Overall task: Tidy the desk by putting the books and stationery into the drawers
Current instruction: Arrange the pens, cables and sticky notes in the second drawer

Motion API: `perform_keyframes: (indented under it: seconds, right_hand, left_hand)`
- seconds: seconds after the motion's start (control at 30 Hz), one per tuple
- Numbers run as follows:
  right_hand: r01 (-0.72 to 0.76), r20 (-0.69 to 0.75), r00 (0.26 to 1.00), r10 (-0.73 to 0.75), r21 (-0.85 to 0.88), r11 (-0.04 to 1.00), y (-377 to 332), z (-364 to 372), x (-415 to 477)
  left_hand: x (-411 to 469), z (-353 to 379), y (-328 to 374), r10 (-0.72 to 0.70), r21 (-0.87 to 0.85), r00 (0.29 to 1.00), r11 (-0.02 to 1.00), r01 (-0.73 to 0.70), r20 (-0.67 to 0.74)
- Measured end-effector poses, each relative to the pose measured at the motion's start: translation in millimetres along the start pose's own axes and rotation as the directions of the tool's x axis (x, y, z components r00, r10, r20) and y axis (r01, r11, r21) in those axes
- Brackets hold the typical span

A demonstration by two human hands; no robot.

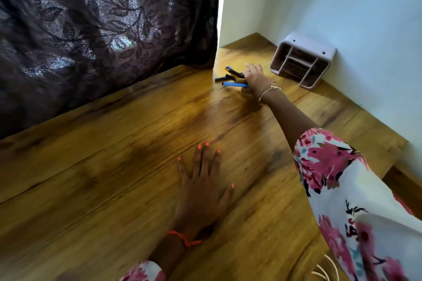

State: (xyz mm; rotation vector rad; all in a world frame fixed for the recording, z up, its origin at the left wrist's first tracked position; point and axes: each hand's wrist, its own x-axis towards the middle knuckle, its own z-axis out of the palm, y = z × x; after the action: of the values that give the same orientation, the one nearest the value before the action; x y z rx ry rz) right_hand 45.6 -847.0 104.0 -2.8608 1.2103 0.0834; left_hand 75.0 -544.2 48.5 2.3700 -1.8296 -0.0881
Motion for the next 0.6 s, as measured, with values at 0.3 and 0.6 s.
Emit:
perform_keyframes:
  seconds: [0.3,0.6]
  right_hand:
    - [0.003,0.084,0.996,0.008,-0.13,0.991,-6,7,18]
    - [-0.074,-0.026,0.997,0.071,-0.136,0.988,-12,14,-38]
  left_hand:
    - [-1,-2,0,0.006,0.011,1.0,1.0,-0.006,0.003]
    - [0,-1,0,0.012,0.006,1.0,1.0,-0.012,0.012]
